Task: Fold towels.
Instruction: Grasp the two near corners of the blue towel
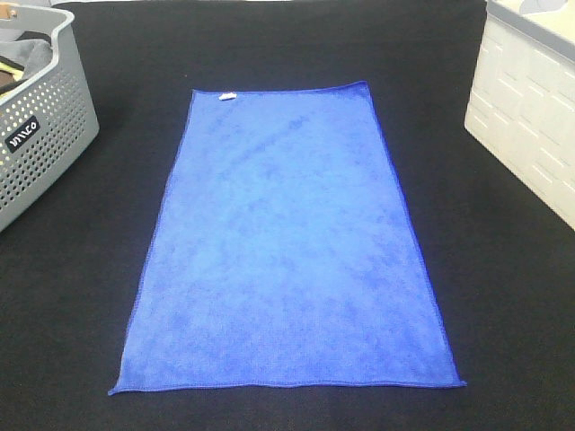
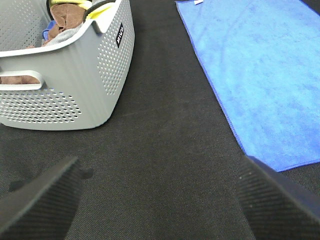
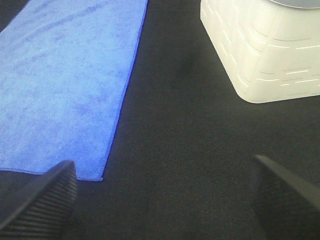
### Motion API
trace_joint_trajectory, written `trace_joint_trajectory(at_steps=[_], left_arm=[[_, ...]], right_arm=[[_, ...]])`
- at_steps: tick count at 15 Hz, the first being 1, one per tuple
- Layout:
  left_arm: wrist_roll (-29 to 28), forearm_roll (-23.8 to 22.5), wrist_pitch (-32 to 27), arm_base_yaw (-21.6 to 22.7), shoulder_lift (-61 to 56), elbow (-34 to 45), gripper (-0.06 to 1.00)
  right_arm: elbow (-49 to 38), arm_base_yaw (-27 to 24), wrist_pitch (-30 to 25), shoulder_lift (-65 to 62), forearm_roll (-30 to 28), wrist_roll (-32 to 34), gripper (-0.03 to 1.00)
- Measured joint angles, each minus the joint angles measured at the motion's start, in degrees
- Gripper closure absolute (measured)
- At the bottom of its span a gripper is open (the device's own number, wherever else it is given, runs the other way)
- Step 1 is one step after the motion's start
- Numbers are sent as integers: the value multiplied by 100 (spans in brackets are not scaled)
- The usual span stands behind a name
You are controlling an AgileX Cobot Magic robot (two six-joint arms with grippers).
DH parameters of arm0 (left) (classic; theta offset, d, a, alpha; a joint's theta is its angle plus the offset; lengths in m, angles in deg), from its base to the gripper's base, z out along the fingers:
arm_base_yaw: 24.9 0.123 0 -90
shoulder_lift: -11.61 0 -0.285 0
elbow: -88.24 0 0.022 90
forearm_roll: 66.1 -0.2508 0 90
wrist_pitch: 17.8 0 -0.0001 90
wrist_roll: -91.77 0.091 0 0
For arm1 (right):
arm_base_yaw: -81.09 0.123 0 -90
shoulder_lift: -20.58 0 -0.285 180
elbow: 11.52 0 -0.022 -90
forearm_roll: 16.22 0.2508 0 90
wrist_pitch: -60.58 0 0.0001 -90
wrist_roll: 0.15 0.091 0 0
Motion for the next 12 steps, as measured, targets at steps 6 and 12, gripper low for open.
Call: trace_joint_trajectory(at_steps=[6,12], left_arm=[[-252,92,556,0,338,-115,14],[-905,1805,2257,0,2842,-132,14]], right_arm=[[23,0,103,218,-29,0,10],[92,0,1570,2338,-11,779,10]])
